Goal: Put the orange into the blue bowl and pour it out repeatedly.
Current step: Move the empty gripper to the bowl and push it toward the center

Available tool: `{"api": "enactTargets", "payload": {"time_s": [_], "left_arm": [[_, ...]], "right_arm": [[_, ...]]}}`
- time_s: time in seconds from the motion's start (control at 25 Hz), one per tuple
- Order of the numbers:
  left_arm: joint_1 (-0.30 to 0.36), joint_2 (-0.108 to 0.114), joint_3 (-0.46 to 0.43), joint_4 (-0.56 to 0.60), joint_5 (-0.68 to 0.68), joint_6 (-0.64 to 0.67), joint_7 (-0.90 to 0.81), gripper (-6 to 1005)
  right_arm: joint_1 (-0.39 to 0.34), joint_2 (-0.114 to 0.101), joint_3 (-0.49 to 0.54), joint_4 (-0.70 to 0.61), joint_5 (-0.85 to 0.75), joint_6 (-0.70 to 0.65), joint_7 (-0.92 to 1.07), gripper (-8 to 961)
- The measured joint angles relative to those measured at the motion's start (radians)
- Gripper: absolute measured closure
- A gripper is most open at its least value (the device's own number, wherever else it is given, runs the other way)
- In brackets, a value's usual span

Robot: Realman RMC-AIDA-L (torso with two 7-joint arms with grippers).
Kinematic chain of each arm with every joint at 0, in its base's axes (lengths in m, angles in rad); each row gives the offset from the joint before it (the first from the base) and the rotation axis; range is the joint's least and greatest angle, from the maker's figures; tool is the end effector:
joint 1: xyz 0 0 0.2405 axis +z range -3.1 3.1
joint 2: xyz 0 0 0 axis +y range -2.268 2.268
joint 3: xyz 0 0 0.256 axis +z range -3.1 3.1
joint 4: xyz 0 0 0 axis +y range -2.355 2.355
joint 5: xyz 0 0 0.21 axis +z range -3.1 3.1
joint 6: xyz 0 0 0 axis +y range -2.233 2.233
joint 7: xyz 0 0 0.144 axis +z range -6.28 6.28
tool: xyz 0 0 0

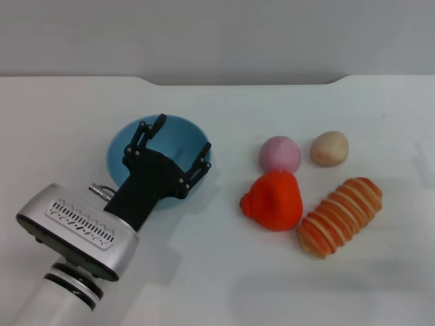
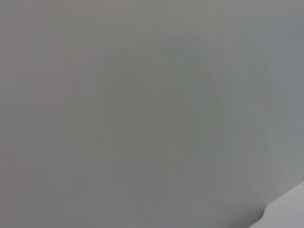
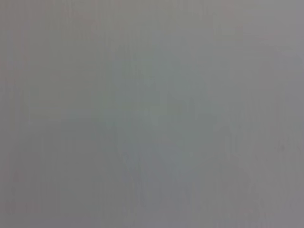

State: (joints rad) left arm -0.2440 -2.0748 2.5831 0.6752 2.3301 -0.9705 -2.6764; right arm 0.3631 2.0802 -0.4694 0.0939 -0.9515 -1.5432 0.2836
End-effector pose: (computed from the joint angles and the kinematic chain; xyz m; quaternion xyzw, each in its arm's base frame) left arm -0.2418 0.2698 -0.1109 -0.8204 -0.0681 -0.2376 0.5157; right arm 0.3434 0.2728 0.0108 -0.6392 0.2196 0.3858 0.6280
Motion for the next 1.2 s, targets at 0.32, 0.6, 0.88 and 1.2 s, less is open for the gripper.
{"api": "enactTargets", "payload": {"time_s": [0.32,0.6,0.88,1.2], "left_arm": [[-0.007,0.000,-0.001,-0.011,0.000,0.009,0.000,188],[-0.016,0.003,-0.045,0.015,-0.021,0.043,-0.056,188],[-0.037,0.030,-0.204,0.177,-0.007,0.159,-0.139,188],[-0.015,0.061,-0.576,0.558,0.125,0.839,-0.109,187]], "right_arm": [[0.000,0.000,0.000,0.000,0.001,0.000,-0.002,213],[0.002,0.000,0.000,0.001,0.001,0.000,0.000,212],[-0.001,0.001,0.000,0.006,0.001,0.007,0.004,212],[-0.007,0.000,-0.003,0.008,-0.004,0.013,0.005,213]]}}
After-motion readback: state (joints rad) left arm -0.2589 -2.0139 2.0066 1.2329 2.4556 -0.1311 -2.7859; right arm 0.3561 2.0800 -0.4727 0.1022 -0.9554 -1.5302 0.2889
